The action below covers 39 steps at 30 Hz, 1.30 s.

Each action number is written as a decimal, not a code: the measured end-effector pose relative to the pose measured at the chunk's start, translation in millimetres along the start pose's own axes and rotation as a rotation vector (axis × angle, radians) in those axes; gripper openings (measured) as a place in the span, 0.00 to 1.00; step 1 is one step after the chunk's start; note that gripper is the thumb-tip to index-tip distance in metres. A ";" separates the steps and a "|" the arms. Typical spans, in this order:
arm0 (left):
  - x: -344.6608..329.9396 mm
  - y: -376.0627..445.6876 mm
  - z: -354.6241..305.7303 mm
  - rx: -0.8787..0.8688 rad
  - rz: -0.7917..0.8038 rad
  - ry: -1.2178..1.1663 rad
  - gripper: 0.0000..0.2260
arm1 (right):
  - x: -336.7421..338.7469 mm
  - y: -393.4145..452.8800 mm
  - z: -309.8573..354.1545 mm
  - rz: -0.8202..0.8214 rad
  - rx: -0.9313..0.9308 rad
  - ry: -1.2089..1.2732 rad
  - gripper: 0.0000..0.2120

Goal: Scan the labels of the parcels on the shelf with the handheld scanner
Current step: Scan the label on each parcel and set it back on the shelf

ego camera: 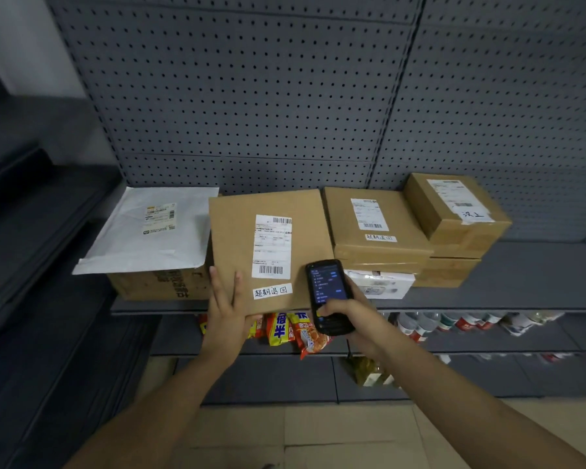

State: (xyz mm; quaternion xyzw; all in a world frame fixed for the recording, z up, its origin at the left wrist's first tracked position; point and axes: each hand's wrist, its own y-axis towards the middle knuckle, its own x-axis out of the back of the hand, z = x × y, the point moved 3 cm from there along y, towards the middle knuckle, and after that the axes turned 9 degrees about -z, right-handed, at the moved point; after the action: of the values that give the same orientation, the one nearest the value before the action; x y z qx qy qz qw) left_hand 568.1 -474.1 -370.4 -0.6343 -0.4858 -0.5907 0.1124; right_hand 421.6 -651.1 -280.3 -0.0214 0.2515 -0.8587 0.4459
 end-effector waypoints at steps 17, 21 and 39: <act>100.5 74.7 -54.9 -0.068 -0.316 0.229 0.44 | -28.8 -83.6 82.8 0.323 0.102 0.164 0.30; 103.9 87.2 -52.3 -0.059 -0.333 0.211 0.44 | -36.8 -86.4 96.8 0.328 0.103 0.228 0.32; 113.7 106.1 -39.9 -0.164 -0.449 0.139 0.44 | -68.9 -93.8 110.0 0.378 0.144 0.251 0.27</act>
State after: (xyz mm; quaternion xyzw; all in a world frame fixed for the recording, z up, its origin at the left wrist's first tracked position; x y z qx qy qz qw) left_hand 602.7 -501.0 -216.0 -0.4752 -0.5562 -0.6805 -0.0402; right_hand 420.9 -598.4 -129.1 0.1649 0.2427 -0.7717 0.5642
